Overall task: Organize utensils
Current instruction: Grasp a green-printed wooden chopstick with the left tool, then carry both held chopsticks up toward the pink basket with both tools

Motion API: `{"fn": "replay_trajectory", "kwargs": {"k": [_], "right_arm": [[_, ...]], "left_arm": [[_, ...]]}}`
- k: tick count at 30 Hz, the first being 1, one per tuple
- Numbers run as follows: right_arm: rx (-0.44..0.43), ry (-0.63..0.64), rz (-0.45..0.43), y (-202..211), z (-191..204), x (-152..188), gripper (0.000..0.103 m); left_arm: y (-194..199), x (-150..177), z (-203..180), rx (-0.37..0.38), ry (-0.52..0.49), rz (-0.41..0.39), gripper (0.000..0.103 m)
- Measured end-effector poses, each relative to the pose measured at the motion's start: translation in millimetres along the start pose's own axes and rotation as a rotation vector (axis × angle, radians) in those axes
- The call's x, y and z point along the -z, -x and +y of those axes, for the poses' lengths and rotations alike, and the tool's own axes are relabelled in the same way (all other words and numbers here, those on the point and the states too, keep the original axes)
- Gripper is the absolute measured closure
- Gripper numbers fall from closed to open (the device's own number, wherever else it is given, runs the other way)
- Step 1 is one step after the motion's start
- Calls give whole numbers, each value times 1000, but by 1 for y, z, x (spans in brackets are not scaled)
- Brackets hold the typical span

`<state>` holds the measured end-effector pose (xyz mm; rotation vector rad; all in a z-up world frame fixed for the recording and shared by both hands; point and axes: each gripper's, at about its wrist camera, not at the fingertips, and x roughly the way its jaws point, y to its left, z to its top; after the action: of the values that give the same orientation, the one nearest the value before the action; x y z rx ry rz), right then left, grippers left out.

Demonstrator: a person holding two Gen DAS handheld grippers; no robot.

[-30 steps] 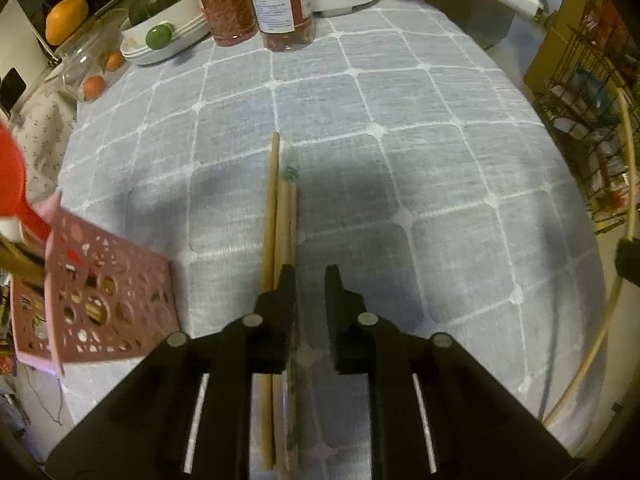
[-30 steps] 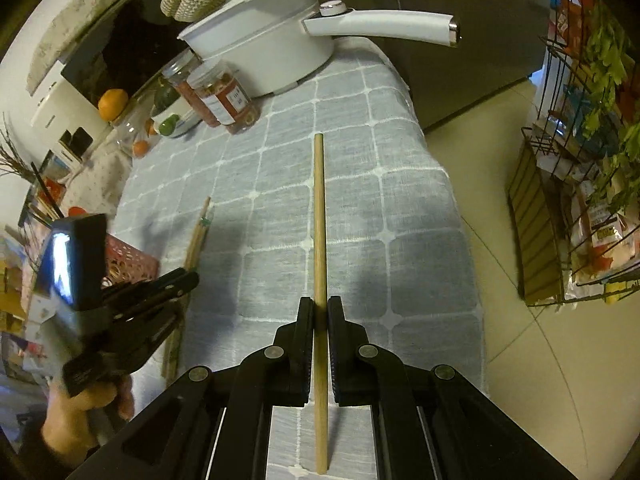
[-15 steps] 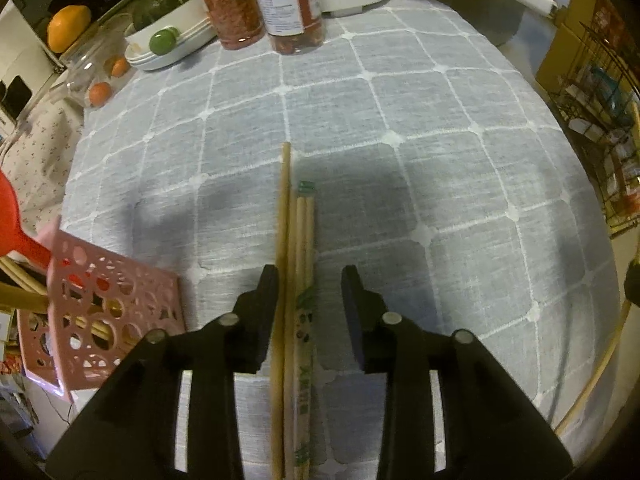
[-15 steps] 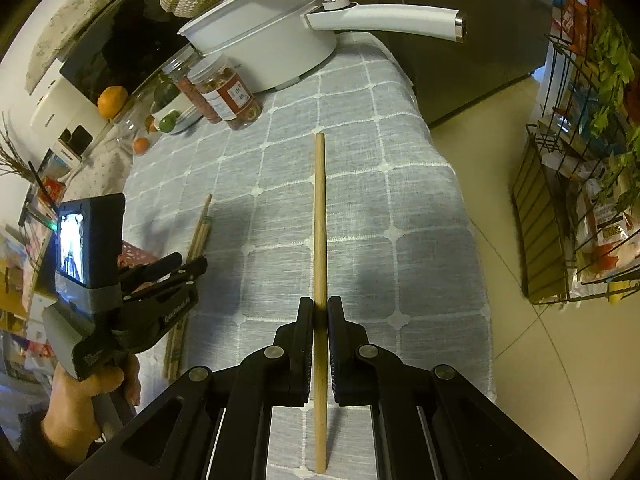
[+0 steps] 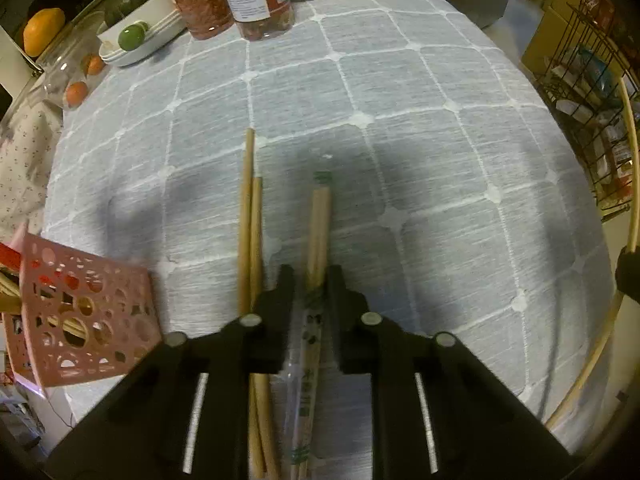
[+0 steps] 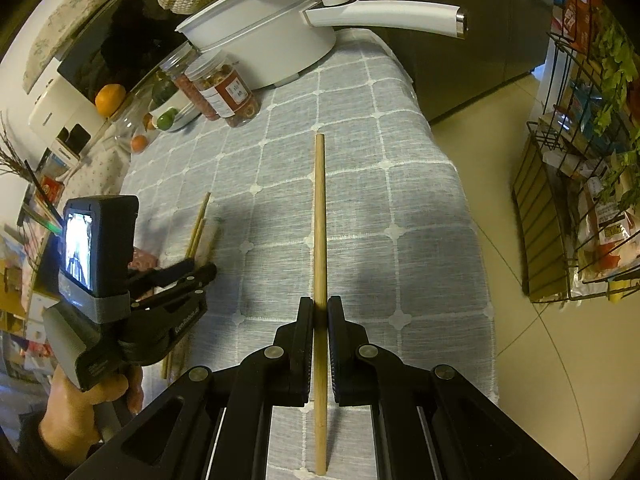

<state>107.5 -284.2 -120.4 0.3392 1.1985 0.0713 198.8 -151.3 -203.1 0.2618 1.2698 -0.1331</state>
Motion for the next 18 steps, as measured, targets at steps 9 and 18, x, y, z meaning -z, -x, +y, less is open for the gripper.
{"fn": "replay_trajectory", "kwargs": {"k": [9, 18], "right_arm": [[3, -5, -1, 1, -2, 0, 96], [6, 10, -31, 11, 2, 1, 96]], "left_arm": [[-4, -12, -7, -21, -46, 39, 90], [24, 1, -22, 0, -107, 0, 97]]}}
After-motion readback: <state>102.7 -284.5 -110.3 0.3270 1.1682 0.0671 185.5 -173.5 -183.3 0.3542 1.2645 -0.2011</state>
